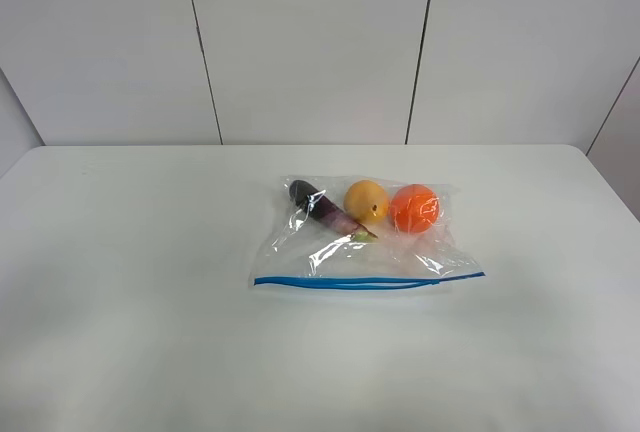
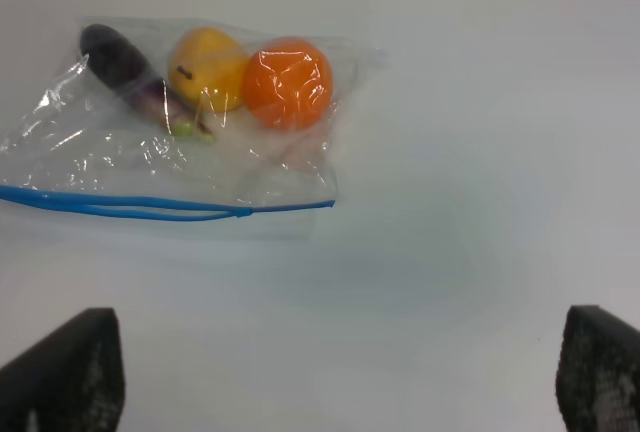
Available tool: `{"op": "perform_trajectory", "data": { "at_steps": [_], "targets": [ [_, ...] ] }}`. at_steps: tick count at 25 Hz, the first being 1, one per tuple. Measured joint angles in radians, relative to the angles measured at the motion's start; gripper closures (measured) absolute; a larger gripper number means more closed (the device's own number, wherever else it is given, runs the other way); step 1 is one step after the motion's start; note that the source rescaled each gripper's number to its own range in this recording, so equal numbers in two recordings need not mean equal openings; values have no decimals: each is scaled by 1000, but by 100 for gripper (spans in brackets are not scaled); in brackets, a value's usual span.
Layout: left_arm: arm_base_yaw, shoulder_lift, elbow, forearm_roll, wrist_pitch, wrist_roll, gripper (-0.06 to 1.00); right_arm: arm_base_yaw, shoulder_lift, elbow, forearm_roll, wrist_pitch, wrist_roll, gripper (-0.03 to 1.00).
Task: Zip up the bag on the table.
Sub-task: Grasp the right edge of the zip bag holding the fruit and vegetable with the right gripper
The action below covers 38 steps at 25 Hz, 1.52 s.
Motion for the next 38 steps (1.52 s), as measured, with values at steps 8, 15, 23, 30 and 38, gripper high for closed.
{"op": "perform_trajectory", "data": {
  "at_steps": [8,15,23,30,38],
  "targets": [
    [0,0,0,0,0,0,-1,0,0,0,0,0,0,-3],
    [0,0,0,0,0,0,-1,0,0,0,0,-1,0,-3],
    [0,0,0,0,0,0,-1,0,0,0,3,-1,0,-3],
    [0,0,0,0,0,0,-1,0,0,0,3,-1,0,-3],
    [0,0,0,0,0,0,-1,0,19,-7,3,-11,0,-3]
  ]
}}
